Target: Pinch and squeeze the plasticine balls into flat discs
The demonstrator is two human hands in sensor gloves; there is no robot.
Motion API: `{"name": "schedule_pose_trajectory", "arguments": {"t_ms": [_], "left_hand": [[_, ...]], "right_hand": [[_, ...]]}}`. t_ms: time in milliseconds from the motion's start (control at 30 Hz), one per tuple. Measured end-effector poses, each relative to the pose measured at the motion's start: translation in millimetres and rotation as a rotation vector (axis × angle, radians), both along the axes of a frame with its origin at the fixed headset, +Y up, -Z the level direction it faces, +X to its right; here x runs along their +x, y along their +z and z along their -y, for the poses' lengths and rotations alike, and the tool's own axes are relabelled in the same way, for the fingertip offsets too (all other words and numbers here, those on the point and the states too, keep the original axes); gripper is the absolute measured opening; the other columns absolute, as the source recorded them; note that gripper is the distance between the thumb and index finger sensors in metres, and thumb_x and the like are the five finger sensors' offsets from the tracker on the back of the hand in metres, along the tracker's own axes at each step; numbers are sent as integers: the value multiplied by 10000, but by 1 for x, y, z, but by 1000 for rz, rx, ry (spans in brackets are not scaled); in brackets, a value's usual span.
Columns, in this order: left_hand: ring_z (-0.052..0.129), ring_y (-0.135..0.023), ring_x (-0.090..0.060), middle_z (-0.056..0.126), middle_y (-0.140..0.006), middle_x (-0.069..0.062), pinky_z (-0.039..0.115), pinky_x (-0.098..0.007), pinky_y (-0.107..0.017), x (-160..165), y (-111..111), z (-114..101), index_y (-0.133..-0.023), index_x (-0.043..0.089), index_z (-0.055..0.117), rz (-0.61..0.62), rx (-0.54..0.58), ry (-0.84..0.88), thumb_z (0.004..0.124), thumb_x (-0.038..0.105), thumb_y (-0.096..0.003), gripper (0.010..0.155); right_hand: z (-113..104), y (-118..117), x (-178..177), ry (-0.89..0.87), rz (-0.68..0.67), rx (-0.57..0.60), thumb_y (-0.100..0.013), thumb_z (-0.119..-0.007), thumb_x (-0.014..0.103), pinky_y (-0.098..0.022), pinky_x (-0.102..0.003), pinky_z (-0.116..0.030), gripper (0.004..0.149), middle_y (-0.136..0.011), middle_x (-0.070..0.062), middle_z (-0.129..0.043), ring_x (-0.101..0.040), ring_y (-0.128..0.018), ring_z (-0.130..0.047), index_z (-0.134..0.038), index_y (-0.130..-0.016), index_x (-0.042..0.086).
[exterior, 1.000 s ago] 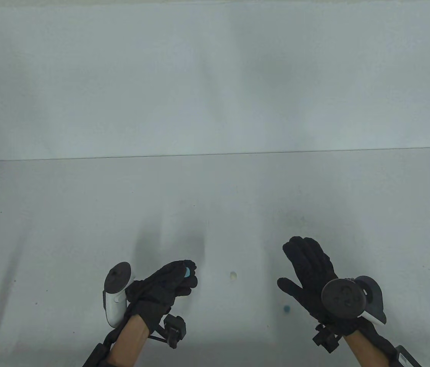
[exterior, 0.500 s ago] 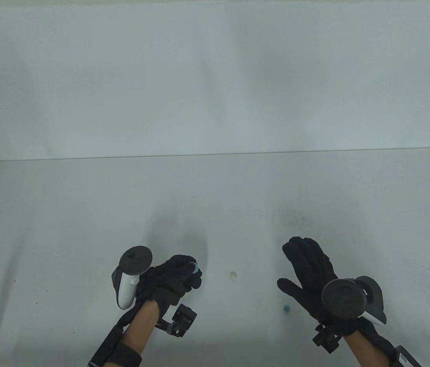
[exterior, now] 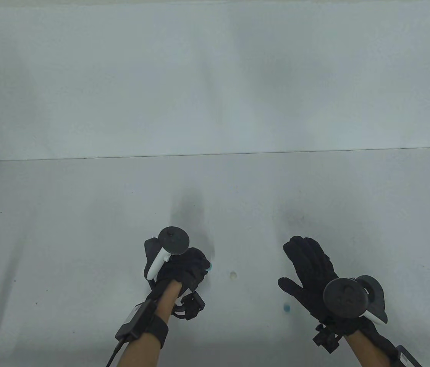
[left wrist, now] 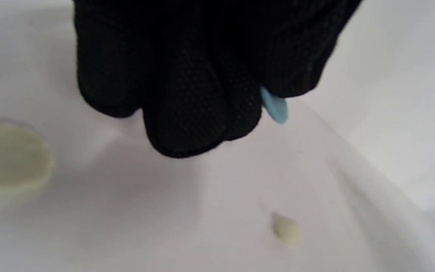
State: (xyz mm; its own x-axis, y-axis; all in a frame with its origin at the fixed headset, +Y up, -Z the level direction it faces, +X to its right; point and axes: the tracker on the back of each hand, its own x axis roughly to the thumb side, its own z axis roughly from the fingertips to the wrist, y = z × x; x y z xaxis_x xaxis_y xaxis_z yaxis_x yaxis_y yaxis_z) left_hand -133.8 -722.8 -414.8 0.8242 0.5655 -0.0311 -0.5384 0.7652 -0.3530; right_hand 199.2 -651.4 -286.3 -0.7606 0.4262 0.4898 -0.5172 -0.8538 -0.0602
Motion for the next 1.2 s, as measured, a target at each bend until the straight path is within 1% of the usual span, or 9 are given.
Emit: {"name": "schedule_pose_trajectory", "arguments": {"t_ms": [67, 233, 433, 533, 667, 867, 967, 1067, 1200], "left_hand": [[1097, -543, -248, 1006, -702, -91, 898, -431, -501, 5, -4, 2, -881, 30, 874, 10, 9, -43, 835, 262, -482, 463], [1062, -613, -300, 979, -763, -134, 864, -465, -533, 18, -9, 9, -920, 17, 848, 56, -10, -129, 802, 206, -502, 460], [1040, -616, -302, 954, -800, -171, 850, -471, -534, 36, -10, 8, -919, 27, 866, 137, -9, -288, 802, 199, -503, 454], [1045, -597, -288, 962, -783, -162, 854, -469, -527, 46, -11, 8, -908, 32, 880, 188, 25, -397, 809, 201, -498, 449], [1045, -571, -267, 964, -759, -149, 856, -460, -517, 56, -9, 10, -892, 38, 888, 225, 73, -496, 820, 213, -493, 441], [1037, -557, -253, 964, -747, -108, 847, -457, -514, 63, -6, 13, -886, 78, 884, 258, 139, -612, 829, 239, -492, 430], [1030, -549, -237, 953, -749, -73, 844, -453, -514, 65, -4, 17, -889, 110, 864, 296, 189, -702, 839, 275, -486, 436], [1025, -549, -235, 943, -754, -66, 837, -458, -519, 68, -2, 19, -894, 113, 854, 308, 227, -737, 837, 285, -486, 444], [1016, -569, -245, 932, -774, -73, 830, -463, -530, 65, -2, 19, -915, 100, 839, 297, 210, -707, 835, 286, -487, 467]], "right_hand": [[0, 0, 0, -1, 3, 1, -579, -511, 619, -707, -722, -460, 768, -1222, -161, -348, -526, -1095, -377, -352, -1156, 137], [-1, 0, 1, -7, 2, -1, -580, -512, 618, -707, -722, -461, 767, -1222, -160, -347, -529, -1094, -376, -352, -1156, 138], [-1, 0, 1, -6, 0, -1, -580, -511, 618, -707, -721, -464, 768, -1222, -160, -347, -526, -1095, -383, -351, -1156, 137], [-1, 0, 2, -9, 0, 3, -579, -512, 618, -706, -722, -466, 768, -1223, -159, -347, -525, -1096, -385, -352, -1156, 137], [-1, 0, 2, -9, 0, 3, -580, -512, 617, -707, -721, -466, 767, -1222, -161, -348, -527, -1094, -387, -352, -1156, 137], [-1, 0, 2, -10, 0, 3, -580, -512, 618, -706, -721, -467, 767, -1223, -159, -348, -529, -1094, -385, -353, -1156, 137], [-1, 0, 2, -7, -1, 0, -580, -511, 618, -705, -722, -466, 768, -1223, -161, -348, -528, -1095, -384, -352, -1156, 137], [-1, 0, 2, -8, 0, 2, -580, -512, 618, -706, -722, -466, 768, -1222, -161, -349, -527, -1095, -384, -353, -1156, 136], [0, 0, 1, -4, 1, 0, -579, -512, 619, -707, -721, -466, 768, -1223, -160, -348, -528, -1094, -385, -353, -1156, 138]]}}
